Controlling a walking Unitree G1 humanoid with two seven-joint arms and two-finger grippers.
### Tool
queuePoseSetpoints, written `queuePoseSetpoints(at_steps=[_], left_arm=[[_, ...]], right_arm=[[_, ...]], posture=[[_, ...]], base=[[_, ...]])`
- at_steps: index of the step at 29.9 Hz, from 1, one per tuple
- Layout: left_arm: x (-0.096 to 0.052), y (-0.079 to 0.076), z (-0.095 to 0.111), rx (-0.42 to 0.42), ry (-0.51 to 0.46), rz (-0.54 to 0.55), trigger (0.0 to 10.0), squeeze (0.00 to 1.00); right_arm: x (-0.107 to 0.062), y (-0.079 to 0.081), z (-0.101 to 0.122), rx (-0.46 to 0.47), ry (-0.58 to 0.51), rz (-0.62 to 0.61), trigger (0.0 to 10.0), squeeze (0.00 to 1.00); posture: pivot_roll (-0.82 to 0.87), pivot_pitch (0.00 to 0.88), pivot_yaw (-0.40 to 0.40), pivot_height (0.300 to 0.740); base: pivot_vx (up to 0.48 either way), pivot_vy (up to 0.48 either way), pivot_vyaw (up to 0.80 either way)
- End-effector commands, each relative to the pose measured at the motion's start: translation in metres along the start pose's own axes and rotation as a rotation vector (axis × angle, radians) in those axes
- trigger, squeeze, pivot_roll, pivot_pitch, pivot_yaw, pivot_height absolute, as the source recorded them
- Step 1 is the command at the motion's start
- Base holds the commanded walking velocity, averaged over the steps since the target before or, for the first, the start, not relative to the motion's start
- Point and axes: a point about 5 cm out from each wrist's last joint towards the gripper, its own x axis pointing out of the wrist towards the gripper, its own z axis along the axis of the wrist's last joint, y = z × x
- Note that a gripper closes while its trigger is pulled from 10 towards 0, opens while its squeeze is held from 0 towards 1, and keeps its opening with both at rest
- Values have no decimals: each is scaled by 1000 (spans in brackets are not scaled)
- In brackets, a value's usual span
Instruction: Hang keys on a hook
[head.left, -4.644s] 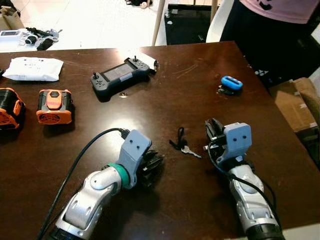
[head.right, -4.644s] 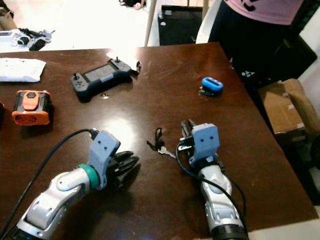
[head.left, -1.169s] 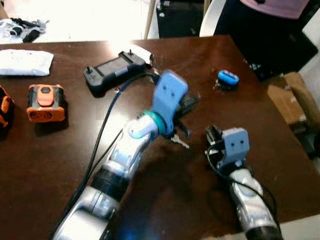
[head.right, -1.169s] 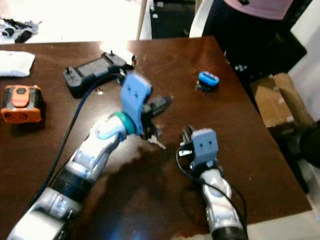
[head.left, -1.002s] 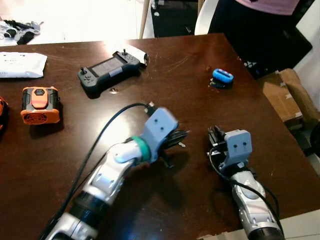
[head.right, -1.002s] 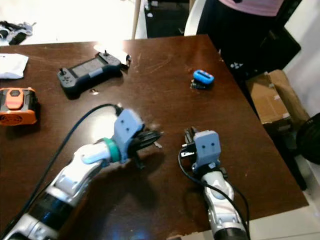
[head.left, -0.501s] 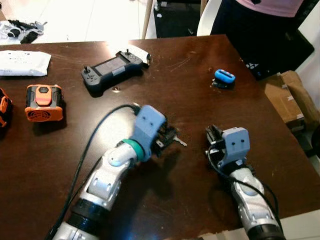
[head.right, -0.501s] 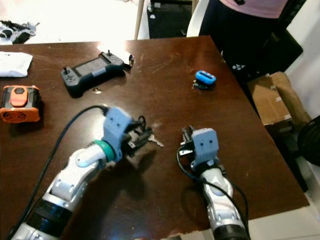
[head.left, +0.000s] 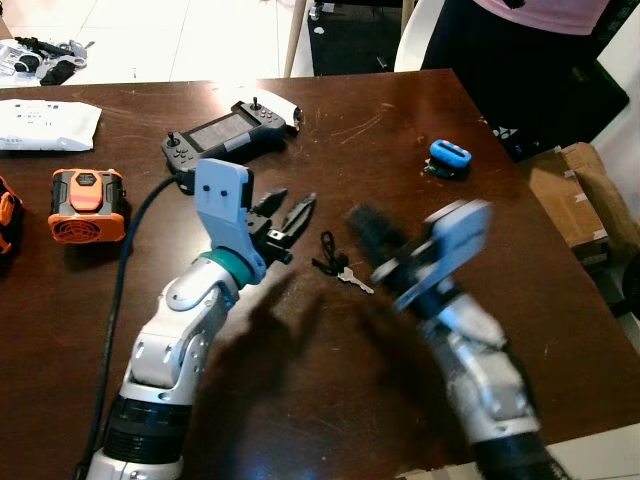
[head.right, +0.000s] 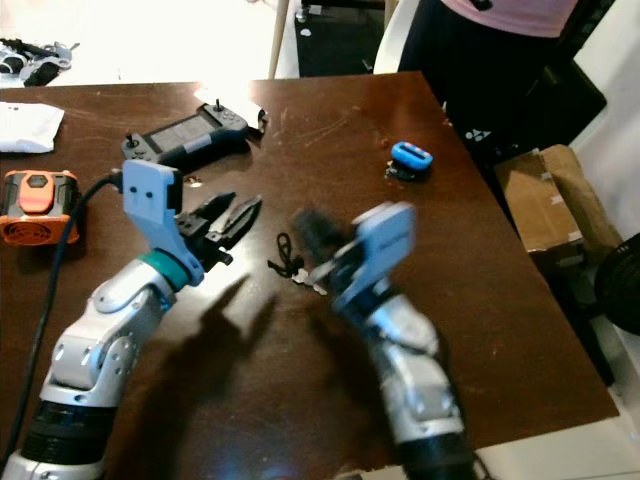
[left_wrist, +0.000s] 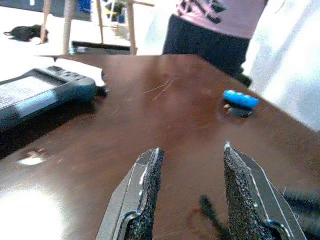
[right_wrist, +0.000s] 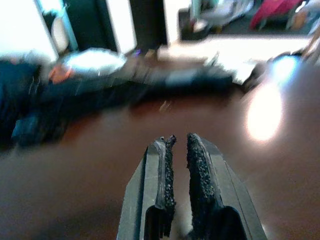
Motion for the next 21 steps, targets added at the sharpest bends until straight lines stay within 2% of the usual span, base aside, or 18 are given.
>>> queuePoseSetpoints(at_steps=[1,4,6,7,8,9,10,13,14,16,17,19,21], left_arm=[[-7,2,-13,7,56,25,10000,0],[-8,2,-15,7,65,29,10000,0],[-9,-1,-14,-1,78,28,10000,0],[-9,-1,-14,-1,78,28,10000,0],[-9,-2,-14,-8,84,30,10000,0],[-9,-2,-14,-13,89,33,10000,0],[-9,-2,-14,-16,92,35,10000,0],[-6,-2,-16,-14,106,43,10000,0],[-6,-2,-16,-14,106,43,10000,0],[-3,-3,-18,-13,112,44,10000,0],[-3,-3,-18,-13,112,44,10000,0],[-1,-4,-18,-12,116,43,10000,0],[-1,-4,-18,-12,116,43,10000,0]], right_arm=[[-1,18,-24,30,100,69,10000,0],[1,24,-28,39,117,88,10000,0],[0,25,-32,-36,188,71,10000,0],[0,25,-32,-36,188,71,10000,0],[-4,18,-31,-60,211,26,10000,776],[-6,14,-31,-74,223,-5,10000,776],[-10,4,-28,-93,224,-61,10000,1000],[-19,-24,-21,-160,229,-194,10000,1000],[-19,-24,-21,-160,229,-194,10000,1000],[-22,-40,-16,-244,244,-248,10000,1000],[-22,-40,-16,-244,244,-248,10000,1000],[-22,-51,-11,-264,231,-279,10000,1000],[-22,-51,-11,-264,231,-279,10000,1000]], posture=[[-88,182,12,740],[-88,182,12,740],[-84,186,9,740],[-84,186,9,740],[-83,188,8,740],[-87,190,7,740],[-92,193,7,740],[-107,196,14,740],[-107,196,14,740],[-112,197,17,740],[-112,197,17,740],[-113,198,21,740],[-113,198,21,740]], base=[[0,0,0],[0,0,0],[0,0,0],[0,0,0],[0,0,0],[0,0,0],[0,0,0],[0,0,0],[0,0,0],[0,0,0],[0,0,0],[0,0,0],[0,0,0]])
